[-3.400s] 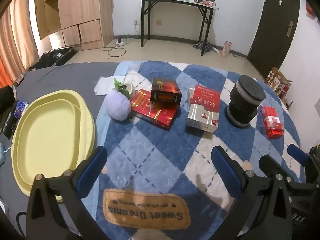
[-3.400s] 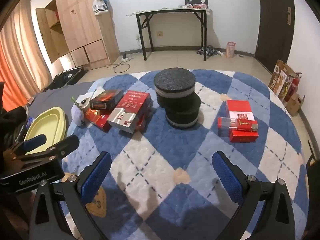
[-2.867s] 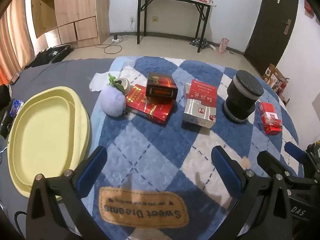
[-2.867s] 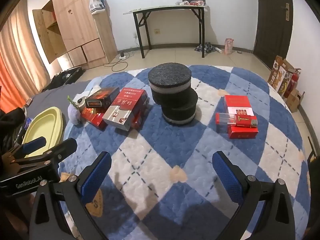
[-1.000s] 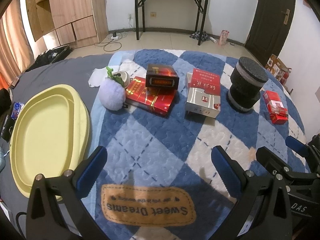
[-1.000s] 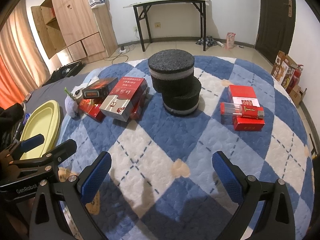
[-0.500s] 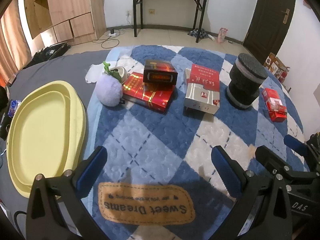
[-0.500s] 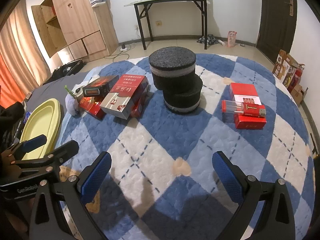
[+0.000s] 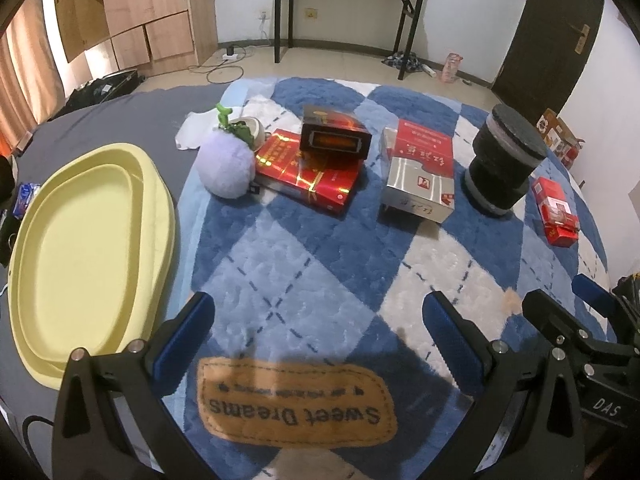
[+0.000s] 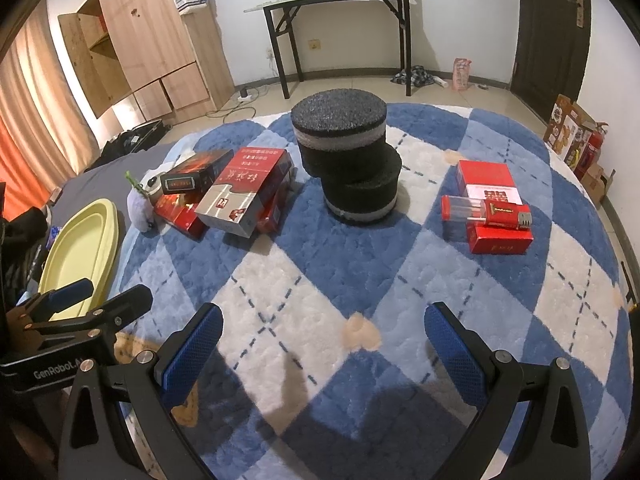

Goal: Organize rigid objects

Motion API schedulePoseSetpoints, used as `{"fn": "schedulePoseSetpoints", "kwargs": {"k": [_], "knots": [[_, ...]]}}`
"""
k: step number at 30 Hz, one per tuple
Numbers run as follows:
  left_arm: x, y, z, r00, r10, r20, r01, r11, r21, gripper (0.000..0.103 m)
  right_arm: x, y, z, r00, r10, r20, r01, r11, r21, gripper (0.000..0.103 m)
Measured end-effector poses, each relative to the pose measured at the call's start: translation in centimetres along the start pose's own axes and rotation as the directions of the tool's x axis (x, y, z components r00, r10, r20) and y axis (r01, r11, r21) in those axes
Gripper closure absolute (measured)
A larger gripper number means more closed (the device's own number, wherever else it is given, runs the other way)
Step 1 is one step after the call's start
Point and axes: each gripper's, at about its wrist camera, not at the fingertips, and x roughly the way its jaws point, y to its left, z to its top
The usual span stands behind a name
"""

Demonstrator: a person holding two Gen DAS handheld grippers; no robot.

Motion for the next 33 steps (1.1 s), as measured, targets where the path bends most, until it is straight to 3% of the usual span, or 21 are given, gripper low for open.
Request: {"fn": "schedulePoseSetpoints", "kwargs": {"k": [5, 10, 13, 16, 19, 22, 26, 33], "knots": [[-0.3, 0.4, 0.1, 1.000, 0.020, 0.002, -0.020, 1.000, 0.012, 0.000, -0.1, -0.5, 0.0, 1.000, -0.028, 0.013, 0.028, 1.000, 0.014, 0.001], [-0.8, 1.5, 1.4, 0.998, 0.047, 0.042, -0.048, 0.998, 0.029, 0.000, -1.4, -4.1, 0.0, 0.989, -0.116, 0.094, 0.101, 0.984, 0.150, 0.000], [-0.2, 2.0, 3.9, 0.998, -0.010, 0.064, 0.002, 0.994, 0.112, 0.000, -0.7, -6.9, -0.1, 0.963, -0.246, 0.112, 0.221, 0.955, 0.197, 0.000], [0.8, 3.5, 6.5, 0.996, -0.053, 0.072, 0.039, 0.982, 0.187, 0.000, 1.2, -8.4, 0.7, 0.966, -0.245, 0.076, 0.225, 0.951, 0.212, 0.000], [1.6, 5.4, 8.2, 0.994, -0.075, 0.078, 0.054, 0.970, 0.235, 0.000, 1.9, -9.0, 1.9, 0.946, -0.303, 0.112, 0.278, 0.940, 0.196, 0.000], [2.1, 6.8, 9.1, 0.993, -0.080, 0.087, 0.054, 0.962, 0.268, 0.000, 3.3, -9.7, 3.2, 0.956, -0.278, 0.096, 0.254, 0.946, 0.201, 0.000], [3.9, 7.2, 9.1, 0.990, -0.140, 0.006, 0.132, 0.946, 0.298, 0.000, 5.0, -9.8, 3.8, 0.962, -0.260, 0.083, 0.242, 0.954, 0.179, 0.000], [6.0, 6.1, 8.3, 0.997, -0.080, -0.013, 0.078, 0.907, 0.414, 0.000, 7.5, -9.7, 4.6, 0.962, -0.260, 0.081, 0.250, 0.961, 0.117, 0.000]]}}
